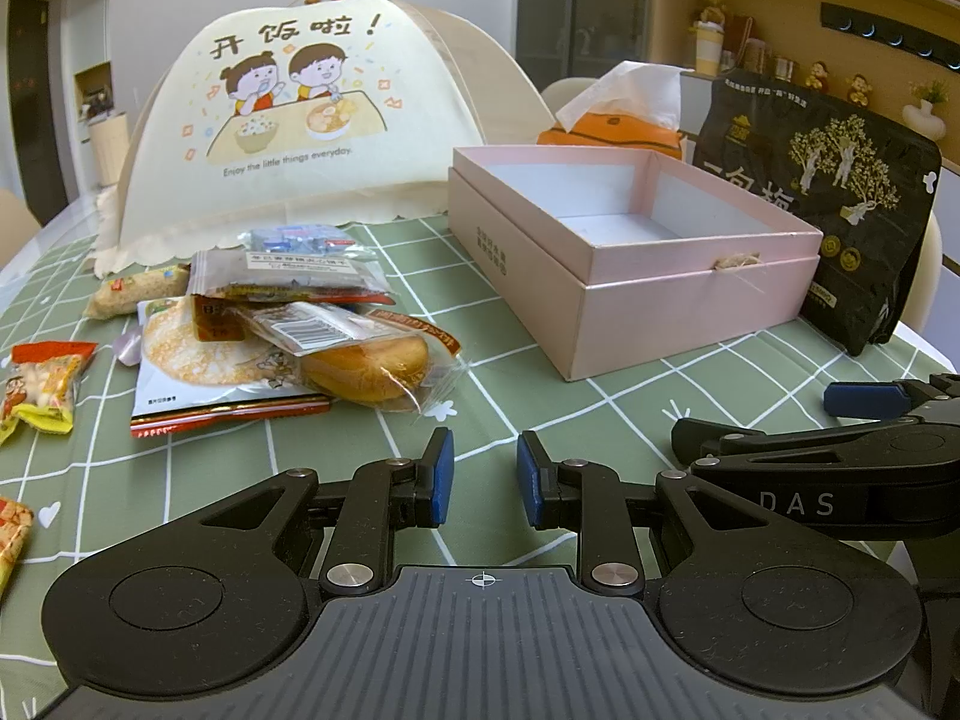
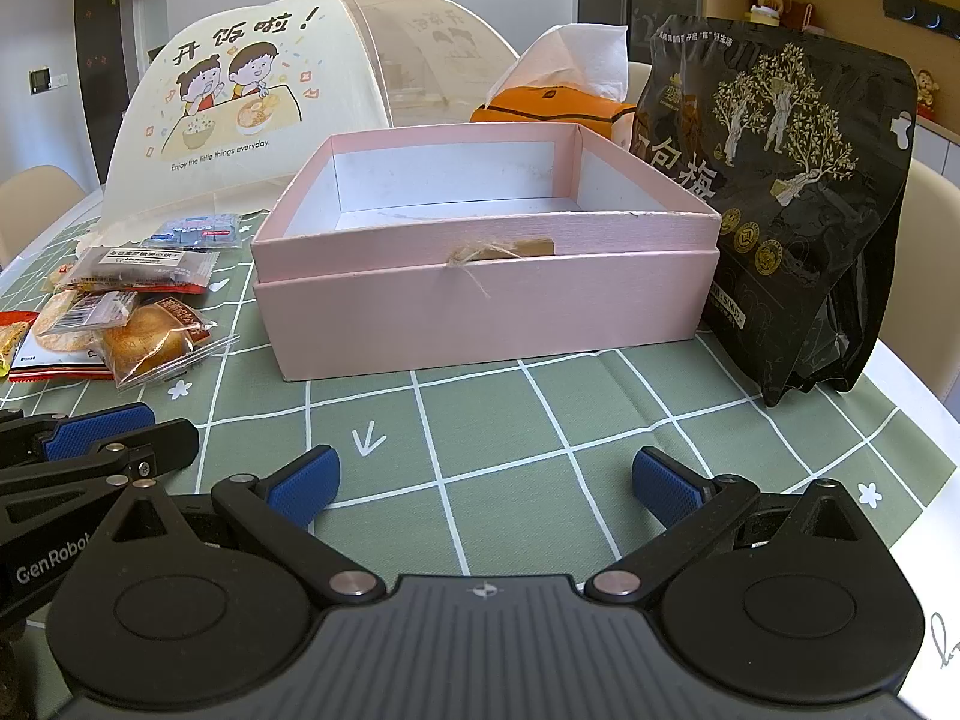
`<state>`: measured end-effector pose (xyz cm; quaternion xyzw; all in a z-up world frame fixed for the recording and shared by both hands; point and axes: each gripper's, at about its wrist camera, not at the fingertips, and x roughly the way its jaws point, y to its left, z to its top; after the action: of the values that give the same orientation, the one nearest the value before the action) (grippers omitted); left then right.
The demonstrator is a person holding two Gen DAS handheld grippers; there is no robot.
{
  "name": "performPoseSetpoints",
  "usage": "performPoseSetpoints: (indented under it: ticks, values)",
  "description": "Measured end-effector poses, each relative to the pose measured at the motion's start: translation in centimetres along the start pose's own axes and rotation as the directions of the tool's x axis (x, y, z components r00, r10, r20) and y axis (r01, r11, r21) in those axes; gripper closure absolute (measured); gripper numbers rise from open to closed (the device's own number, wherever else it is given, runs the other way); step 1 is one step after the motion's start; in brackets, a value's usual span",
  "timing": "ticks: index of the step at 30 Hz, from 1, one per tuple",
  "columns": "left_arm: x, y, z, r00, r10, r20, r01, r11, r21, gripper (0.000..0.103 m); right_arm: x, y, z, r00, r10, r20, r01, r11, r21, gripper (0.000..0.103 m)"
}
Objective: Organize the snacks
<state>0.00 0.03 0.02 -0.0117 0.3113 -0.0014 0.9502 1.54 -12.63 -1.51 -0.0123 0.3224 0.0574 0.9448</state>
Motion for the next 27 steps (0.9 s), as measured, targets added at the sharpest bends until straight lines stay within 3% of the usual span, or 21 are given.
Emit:
performPoseSetpoints:
  ticks: [27]
  values:
    - [-0.03,0.13,-0.15,1.0,0.001,0.0,-0.001,1.0,0.001,0.075,0.0,0.02,0.0,1.0,0.0,0.0,0.0,1.0,0.0,0.0]
